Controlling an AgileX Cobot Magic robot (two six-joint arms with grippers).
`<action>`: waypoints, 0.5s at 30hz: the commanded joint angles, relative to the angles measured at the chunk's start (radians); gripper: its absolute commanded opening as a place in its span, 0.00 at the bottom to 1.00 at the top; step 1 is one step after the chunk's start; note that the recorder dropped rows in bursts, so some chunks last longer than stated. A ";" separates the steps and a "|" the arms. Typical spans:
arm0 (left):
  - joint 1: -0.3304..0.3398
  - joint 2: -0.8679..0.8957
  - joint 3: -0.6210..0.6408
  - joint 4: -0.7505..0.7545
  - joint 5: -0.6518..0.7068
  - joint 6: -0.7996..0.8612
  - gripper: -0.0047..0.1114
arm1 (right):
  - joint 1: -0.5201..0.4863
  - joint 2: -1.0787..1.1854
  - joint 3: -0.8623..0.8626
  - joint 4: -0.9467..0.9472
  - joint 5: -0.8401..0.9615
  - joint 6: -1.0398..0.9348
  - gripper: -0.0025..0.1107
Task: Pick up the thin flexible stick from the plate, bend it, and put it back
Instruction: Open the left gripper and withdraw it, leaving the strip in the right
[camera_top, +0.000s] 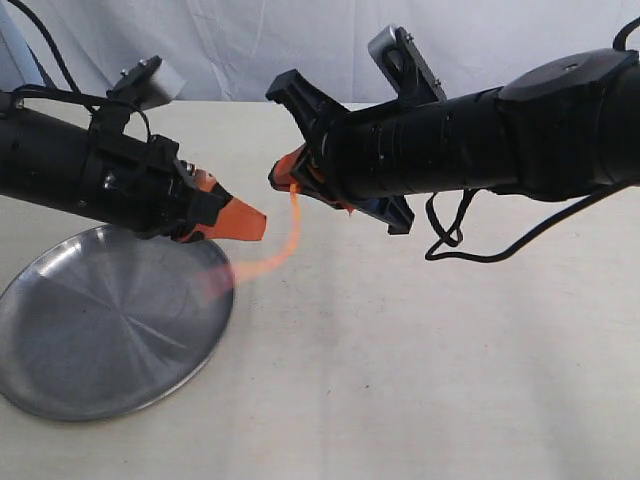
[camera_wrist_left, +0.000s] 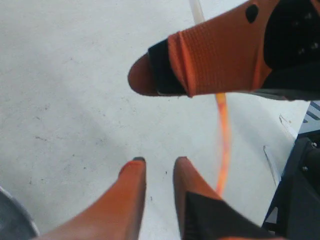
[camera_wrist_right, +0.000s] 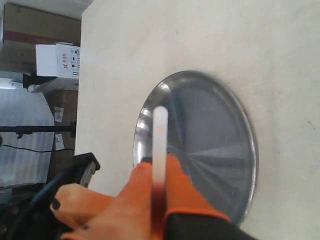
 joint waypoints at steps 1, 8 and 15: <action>0.052 -0.050 -0.025 0.069 -0.006 -0.117 0.47 | 0.006 0.002 0.003 -0.033 -0.038 -0.016 0.02; 0.210 -0.136 -0.047 0.224 -0.013 -0.324 0.56 | 0.011 0.029 0.000 -0.016 -0.051 -0.013 0.02; 0.336 -0.222 -0.047 0.347 -0.075 -0.461 0.35 | 0.098 0.209 -0.099 0.056 -0.036 -0.035 0.01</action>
